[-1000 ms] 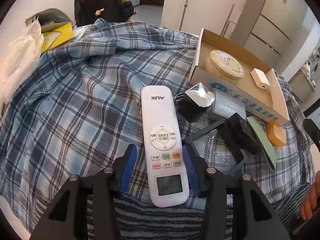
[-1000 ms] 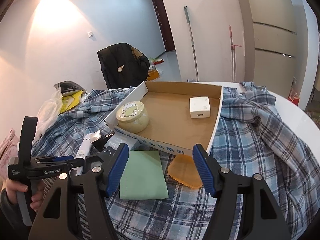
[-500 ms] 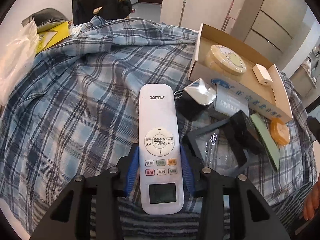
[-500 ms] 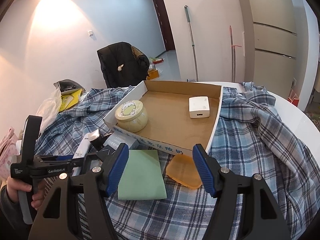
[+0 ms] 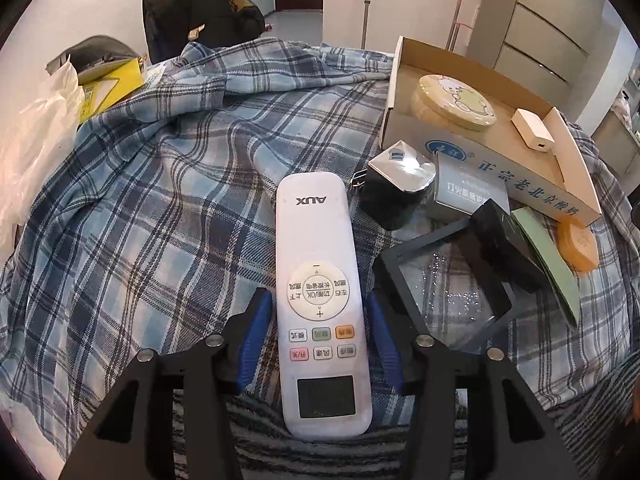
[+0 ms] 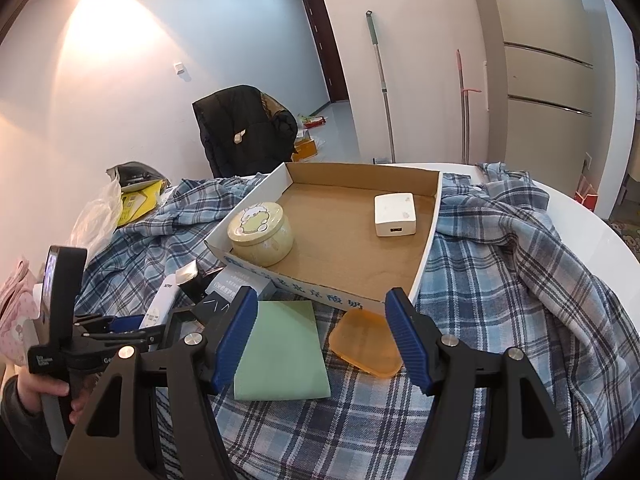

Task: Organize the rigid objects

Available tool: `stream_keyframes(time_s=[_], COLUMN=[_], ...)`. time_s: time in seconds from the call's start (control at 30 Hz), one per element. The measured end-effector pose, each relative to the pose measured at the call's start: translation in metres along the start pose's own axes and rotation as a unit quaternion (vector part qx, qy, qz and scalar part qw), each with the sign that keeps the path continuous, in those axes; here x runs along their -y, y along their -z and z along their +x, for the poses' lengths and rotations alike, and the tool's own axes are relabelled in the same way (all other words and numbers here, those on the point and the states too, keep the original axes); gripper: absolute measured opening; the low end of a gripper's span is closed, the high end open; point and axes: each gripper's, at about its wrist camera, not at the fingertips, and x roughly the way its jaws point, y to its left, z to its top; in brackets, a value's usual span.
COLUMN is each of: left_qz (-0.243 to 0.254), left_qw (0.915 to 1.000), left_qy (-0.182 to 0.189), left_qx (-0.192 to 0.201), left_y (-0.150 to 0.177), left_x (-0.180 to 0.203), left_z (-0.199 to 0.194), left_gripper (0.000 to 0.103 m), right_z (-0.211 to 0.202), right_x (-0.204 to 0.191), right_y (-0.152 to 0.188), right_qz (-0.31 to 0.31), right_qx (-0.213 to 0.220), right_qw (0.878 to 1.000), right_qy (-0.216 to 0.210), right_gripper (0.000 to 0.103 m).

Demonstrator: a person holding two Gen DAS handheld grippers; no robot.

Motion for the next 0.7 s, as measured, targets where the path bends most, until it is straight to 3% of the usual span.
stream_keyframes(time_s=[0.03,0.13,0.33,0.43,0.53,0.7], left_qz=[-0.005,-0.042,-0.019,-0.002,0.008,0.013], left_qw=[1.0,0.9984,0.9956,0.9932,0.9914,0.9907], left_qy=[0.005,0.035,0.043,0.043,0.051,0.07], left_qx=[0.007,0.015,0.081,0.108,0.12,0.116], left_y=[0.001,0.001,0.006,0.013,0.017,0.021], left_x=[-0.002,-0.014,-0.012,-0.006,0.0,0.005], left_z=[-0.002,-0.006,-0.045,-0.065,-0.077,-0.078], left_gripper=[0.043,0.042,0.042,0.042,0.042,0.042], right_z=[0.0,0.0,0.003,0.009,0.022,0.039], right_x=[0.0,0.0,-0.001,-0.003,-0.015,-0.025], right_y=[0.0,0.0,0.001,0.003,0.01,0.023], right_qz=[0.0,-0.001,0.002,0.006,-0.015,-0.03], right_qx=[0.001,-0.001,-0.013,-0.044,-0.106,-0.144], right_qw=[1.0,1.0,1.0,0.998,0.988,0.983], right_qy=[0.001,-0.001,-0.019,-0.051,-0.114,-0.105], right_gripper=[0.065,0.065,0.065,0.065,0.065,0.073])
